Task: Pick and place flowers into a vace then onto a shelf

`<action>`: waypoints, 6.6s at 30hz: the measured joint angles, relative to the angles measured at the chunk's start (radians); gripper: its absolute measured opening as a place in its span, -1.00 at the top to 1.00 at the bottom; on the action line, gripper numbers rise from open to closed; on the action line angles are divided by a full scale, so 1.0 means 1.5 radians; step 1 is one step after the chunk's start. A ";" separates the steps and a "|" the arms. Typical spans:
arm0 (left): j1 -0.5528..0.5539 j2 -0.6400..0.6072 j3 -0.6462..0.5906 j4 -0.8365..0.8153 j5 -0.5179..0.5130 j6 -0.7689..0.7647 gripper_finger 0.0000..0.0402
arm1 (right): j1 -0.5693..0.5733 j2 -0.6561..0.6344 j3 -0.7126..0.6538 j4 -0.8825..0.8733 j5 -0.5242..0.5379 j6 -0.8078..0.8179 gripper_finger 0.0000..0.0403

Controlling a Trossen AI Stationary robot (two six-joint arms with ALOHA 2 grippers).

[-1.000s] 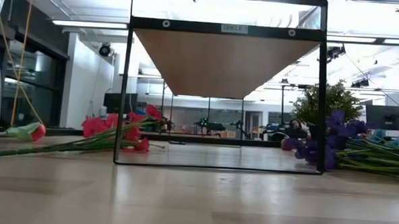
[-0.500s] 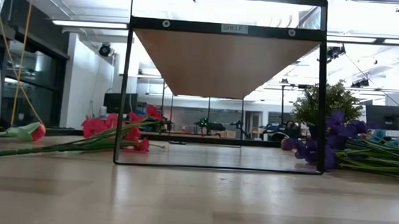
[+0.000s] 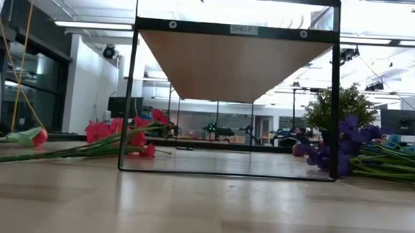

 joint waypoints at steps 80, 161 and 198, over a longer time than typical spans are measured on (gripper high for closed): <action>0.000 0.286 0.459 -0.545 -0.218 -0.350 -0.25 | 0.000 0.115 0.000 0.505 0.210 -0.093 1.00; 0.000 0.220 0.043 -0.559 -0.017 -0.794 -0.25 | 0.000 0.463 0.492 -0.520 0.277 0.247 1.00; -0.197 0.451 0.030 -0.534 -0.093 -1.150 -0.25 | 0.000 0.463 0.492 -0.563 0.322 0.239 1.00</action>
